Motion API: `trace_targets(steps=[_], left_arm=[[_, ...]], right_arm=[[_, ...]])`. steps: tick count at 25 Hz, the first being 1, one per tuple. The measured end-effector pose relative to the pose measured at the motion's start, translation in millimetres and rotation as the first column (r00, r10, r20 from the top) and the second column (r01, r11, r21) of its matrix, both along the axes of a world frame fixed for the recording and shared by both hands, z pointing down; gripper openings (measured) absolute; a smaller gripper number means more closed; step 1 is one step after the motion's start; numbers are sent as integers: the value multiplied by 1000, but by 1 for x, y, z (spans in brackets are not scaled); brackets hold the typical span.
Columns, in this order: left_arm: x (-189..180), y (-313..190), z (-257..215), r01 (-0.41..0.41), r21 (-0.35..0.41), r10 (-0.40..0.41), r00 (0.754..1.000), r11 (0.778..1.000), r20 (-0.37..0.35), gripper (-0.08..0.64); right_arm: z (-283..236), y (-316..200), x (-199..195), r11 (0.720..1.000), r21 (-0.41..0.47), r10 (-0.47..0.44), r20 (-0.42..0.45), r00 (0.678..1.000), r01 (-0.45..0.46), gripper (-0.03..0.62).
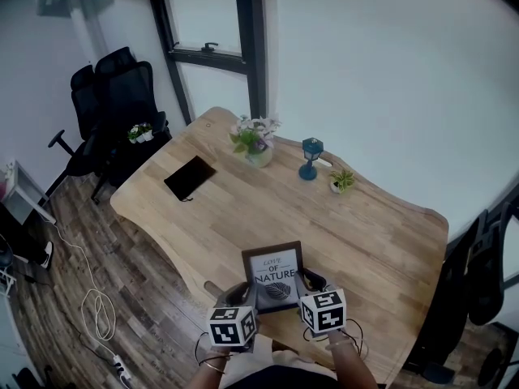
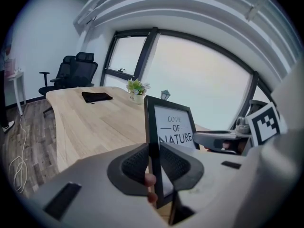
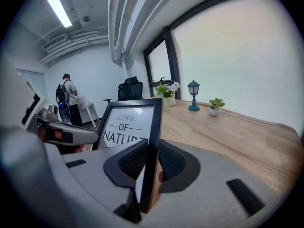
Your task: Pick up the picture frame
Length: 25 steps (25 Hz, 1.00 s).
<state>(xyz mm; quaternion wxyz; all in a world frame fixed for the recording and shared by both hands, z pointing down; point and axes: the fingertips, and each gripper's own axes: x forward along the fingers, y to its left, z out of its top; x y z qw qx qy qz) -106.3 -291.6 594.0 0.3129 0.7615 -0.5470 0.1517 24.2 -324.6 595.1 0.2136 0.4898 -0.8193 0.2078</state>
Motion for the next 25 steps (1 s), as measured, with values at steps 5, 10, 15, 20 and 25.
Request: trace_targets(steps=[5,10,15,20,25], left_arm=[[6,6,-14,-1,32,0,1000,999,8,66],[13,10,-29,2,67,-2,1000,998,12,66],[17,15,-46,-5,107,3,1000,994,17,66],[23,18,-61,-10,145,7,1000,989,21,66],[26,25,-76,-11,173,7,1000,985,22,66]], right_arm=[[-15,5,6,999,34,-5,10,1000,5,71],[-32,9,12,997,76,-9,11,1000,8,71],[-49,13,17,993,114,-13,22,1000,10,71],[-65,18,22,988,153,-16,28,999,12,71],[-81,25,25,982,189,-22,31,999,15,71]])
